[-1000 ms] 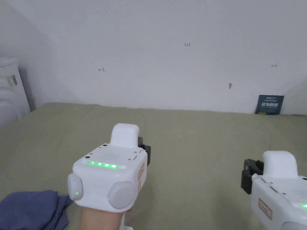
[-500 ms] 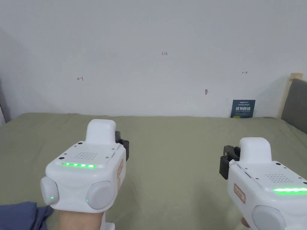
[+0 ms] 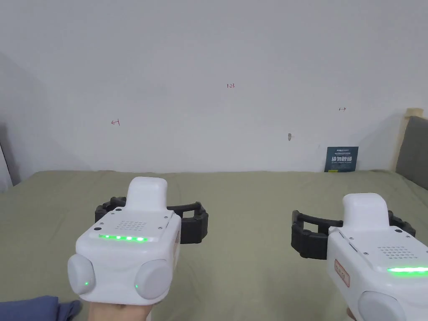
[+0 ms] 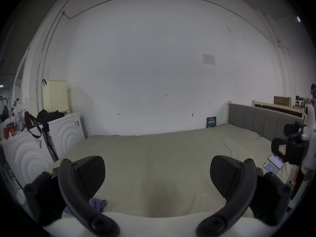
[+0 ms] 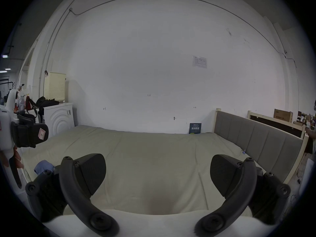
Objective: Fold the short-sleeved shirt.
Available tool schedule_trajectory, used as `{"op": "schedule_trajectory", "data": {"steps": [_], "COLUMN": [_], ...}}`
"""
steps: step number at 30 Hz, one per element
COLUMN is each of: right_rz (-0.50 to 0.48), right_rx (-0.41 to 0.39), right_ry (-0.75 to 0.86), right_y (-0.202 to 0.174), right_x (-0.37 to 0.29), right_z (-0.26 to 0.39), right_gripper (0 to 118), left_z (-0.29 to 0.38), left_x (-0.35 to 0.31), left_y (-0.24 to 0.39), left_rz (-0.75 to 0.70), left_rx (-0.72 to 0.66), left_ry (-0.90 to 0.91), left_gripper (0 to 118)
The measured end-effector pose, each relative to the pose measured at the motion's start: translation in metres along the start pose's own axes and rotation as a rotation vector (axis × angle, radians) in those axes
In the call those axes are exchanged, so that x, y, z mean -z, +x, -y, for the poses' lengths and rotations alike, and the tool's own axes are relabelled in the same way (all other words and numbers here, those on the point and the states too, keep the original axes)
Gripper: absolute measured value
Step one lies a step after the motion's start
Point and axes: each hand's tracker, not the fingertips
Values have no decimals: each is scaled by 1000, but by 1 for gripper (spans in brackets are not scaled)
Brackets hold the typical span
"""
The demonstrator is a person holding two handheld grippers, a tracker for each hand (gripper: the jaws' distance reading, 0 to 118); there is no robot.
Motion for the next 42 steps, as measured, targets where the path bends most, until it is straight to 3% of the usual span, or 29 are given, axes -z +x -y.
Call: {"op": "schedule_trajectory", "data": {"steps": [2,9,12,18,28,42], "right_rz": [-17,-28,-32,-50,-64,-58], "right_rx": [4,-7,11,12,35,29], "right_ry": [-1,-14,-4,-16,-35,-37], "right_y": [7,0,-1,2,7,7], "right_x": [0,-6,-9,-13,-11,-14], "right_z": [-1,-3,-3,-4,-4,-9], "right_gripper": [118,118,118,118,118,118], "left_z": [0,-14,-16,-22,-21,-8], "left_x": [4,-11,-18,-23,-26,-26], "left_y": [-4,1,1,3,1,2], "left_rz": [50,-88,-35,-90,9,-27], "left_rx": [-21,26,17,44,3,49], "left_ry": [-1,-7,11,61,34,22], "left_gripper": [118,118,118,118,118,118]}}
